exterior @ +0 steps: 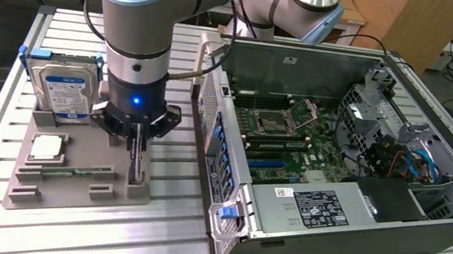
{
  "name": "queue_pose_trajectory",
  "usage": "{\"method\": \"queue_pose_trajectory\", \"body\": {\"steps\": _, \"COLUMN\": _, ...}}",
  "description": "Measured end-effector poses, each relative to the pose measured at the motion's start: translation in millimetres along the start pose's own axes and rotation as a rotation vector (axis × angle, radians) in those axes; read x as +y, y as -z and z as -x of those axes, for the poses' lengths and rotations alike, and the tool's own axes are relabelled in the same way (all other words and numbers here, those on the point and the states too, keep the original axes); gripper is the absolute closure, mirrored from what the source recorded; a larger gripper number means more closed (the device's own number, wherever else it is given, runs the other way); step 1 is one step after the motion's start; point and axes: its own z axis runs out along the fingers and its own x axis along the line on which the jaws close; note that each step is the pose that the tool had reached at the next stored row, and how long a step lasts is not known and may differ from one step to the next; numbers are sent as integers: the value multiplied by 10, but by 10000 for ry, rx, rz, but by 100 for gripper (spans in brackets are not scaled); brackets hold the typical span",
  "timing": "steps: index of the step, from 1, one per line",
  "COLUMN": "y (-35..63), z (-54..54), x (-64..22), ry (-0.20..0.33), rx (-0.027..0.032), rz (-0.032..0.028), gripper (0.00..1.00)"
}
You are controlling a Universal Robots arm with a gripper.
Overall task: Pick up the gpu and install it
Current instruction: 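Pick up the gpu and move the gpu toward the slot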
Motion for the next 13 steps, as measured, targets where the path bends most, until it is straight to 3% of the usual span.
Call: {"method": "queue_pose_trajectory", "body": {"steps": 13, "y": 333, "z": -1, "x": 18, "ry": 0, "rx": -1, "rz": 0, "gripper": 72}}
